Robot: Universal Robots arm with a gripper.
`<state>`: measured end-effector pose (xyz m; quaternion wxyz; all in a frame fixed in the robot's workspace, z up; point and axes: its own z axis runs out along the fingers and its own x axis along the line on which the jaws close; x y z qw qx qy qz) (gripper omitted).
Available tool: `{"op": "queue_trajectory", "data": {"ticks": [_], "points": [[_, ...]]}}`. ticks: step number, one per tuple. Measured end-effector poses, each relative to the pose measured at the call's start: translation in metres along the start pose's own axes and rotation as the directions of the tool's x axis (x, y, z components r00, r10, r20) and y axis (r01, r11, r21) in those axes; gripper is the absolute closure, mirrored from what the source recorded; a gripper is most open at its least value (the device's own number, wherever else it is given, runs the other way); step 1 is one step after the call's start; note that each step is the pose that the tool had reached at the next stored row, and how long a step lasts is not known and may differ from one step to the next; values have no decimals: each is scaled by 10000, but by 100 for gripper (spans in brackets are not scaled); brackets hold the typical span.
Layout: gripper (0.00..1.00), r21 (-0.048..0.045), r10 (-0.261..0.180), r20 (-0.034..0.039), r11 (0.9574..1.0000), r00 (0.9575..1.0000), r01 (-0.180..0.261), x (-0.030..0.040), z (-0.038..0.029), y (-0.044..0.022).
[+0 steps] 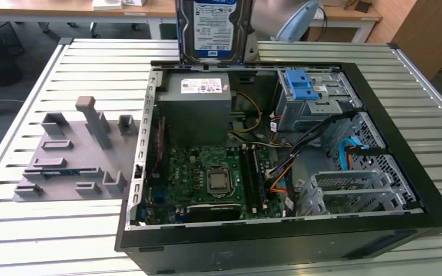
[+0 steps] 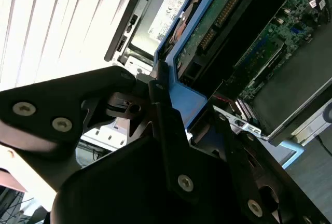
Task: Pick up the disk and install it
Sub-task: 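Pick up the disk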
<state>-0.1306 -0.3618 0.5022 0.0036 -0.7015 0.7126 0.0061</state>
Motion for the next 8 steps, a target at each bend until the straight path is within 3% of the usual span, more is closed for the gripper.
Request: {"op": "queue_trajectory", "data": {"ticks": [1,2,8], "points": [[64,-1,0,-1,10000,10000,0,16,5,-142],[64,0,0,0,10000,10000,0,18,11,-39],[64,0,-1,0,10000,10000,1,19,13,17]]}}
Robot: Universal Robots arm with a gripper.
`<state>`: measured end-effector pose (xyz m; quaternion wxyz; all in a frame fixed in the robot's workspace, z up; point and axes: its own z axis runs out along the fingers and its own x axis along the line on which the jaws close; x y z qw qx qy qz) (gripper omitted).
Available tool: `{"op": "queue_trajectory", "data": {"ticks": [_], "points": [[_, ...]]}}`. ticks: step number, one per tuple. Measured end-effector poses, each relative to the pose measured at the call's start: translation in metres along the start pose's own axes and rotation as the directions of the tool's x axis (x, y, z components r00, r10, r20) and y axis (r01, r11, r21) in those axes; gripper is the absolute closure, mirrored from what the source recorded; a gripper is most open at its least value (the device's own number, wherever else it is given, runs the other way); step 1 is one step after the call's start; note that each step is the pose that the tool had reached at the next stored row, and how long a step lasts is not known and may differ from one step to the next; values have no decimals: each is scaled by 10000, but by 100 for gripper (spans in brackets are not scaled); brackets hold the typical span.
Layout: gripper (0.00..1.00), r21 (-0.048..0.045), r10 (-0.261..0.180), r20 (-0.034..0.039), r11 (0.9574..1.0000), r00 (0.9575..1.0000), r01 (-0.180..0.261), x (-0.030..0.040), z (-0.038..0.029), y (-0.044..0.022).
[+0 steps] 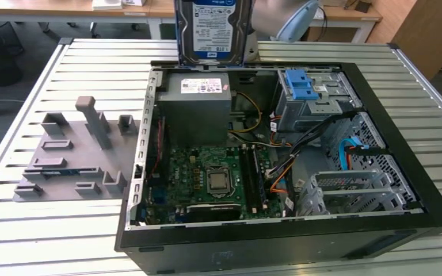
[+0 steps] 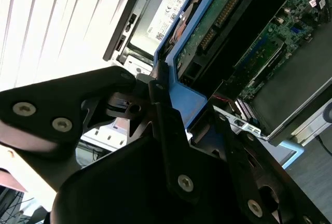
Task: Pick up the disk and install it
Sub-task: 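Pick up the disk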
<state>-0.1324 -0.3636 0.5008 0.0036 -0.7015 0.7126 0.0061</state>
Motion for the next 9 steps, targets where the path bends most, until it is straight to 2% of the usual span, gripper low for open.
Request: {"op": "queue_trajectory", "data": {"ticks": [4,7,9], "points": [[64,-1,-1,0,10000,10000,1,0,1,17],[64,-1,1,-1,10000,10000,-1,-1,1,-35],[64,-1,1,-1,10000,10000,-1,0,1,-41]]}}
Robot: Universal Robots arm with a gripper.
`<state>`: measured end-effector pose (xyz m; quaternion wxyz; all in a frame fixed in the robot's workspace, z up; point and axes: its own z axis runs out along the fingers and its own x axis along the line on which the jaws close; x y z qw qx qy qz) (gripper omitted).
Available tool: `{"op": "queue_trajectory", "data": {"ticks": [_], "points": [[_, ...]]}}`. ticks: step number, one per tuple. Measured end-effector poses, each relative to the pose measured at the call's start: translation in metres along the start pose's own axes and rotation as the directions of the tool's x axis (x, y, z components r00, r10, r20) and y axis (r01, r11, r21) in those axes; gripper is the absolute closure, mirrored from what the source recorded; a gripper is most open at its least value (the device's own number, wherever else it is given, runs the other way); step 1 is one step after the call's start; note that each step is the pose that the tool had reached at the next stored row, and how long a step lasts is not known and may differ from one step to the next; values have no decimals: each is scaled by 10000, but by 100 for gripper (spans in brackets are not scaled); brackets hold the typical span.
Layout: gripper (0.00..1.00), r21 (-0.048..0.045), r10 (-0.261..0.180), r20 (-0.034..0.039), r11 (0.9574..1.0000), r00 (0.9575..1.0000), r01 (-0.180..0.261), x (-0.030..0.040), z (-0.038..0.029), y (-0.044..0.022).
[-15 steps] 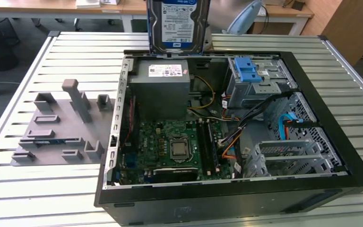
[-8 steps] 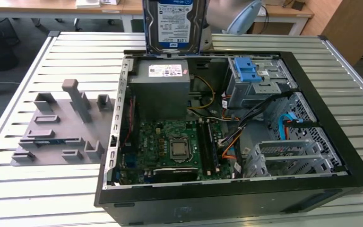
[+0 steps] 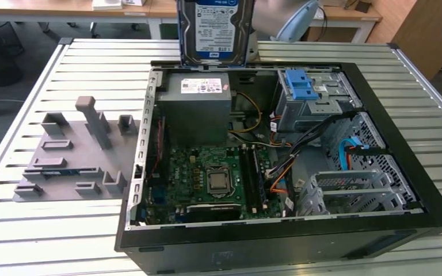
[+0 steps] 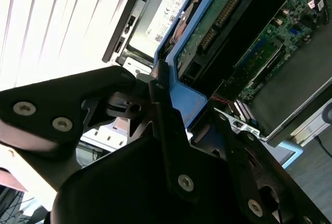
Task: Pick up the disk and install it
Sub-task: 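Pick up the disk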
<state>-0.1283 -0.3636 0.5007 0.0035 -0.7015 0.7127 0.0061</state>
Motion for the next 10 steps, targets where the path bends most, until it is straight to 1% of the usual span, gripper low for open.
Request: {"op": "queue_trajectory", "data": {"ticks": [4,6,10], "points": [[64,2,-1,2,10000,10000,1,0,1,-3],[64,1,-1,1,10000,10000,1,0,1,-23],[64,2,-1,1,10000,10000,1,0,1,-25]]}}
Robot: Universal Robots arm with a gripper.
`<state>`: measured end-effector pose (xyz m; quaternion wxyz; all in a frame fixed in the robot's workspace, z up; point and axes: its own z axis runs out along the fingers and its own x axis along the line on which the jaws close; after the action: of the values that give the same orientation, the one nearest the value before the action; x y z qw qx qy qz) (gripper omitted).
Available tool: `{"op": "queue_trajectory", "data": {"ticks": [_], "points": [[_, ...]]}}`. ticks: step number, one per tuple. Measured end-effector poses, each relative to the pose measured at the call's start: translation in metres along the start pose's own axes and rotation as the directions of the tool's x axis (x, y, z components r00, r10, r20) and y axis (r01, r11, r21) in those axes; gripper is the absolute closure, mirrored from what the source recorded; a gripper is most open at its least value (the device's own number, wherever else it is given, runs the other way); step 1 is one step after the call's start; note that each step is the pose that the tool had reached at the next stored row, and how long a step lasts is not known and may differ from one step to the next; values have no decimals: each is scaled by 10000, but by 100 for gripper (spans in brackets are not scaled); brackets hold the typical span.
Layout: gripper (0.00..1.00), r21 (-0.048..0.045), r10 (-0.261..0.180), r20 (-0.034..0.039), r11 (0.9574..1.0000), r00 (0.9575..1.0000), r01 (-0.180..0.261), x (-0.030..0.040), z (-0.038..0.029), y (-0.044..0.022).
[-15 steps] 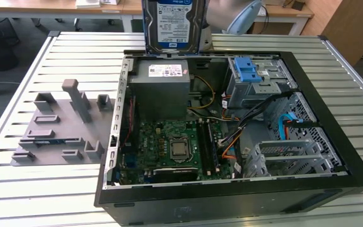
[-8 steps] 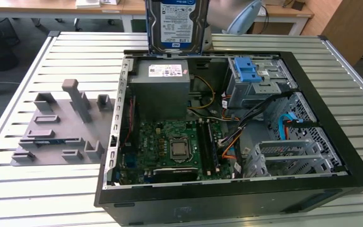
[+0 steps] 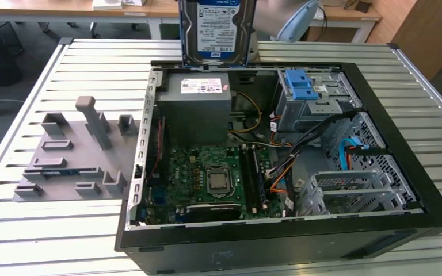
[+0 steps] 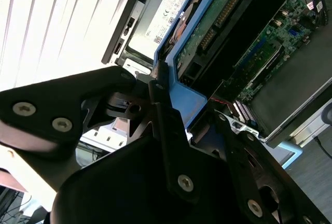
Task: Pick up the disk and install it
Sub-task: 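Pick up the disk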
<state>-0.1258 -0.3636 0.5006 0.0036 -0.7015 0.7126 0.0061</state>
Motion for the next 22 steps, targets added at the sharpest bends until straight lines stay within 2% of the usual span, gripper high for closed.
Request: {"op": "queue_trajectory", "data": {"ticks": [7,8,11,15,17,22], "points": [[64,-1,0,-1,10000,10000,0,3,0,0],[64,0,1,0,10000,10000,-1,54,-1,-1],[64,-1,1,0,10000,10000,-1,81,-1,-1],[64,0,0,0,10000,10000,0,89,-1,-1],[64,0,0,0,10000,10000,0,119,-2,-2],[64,19,-1,0,10000,10000,1,119,-2,-2]]}}
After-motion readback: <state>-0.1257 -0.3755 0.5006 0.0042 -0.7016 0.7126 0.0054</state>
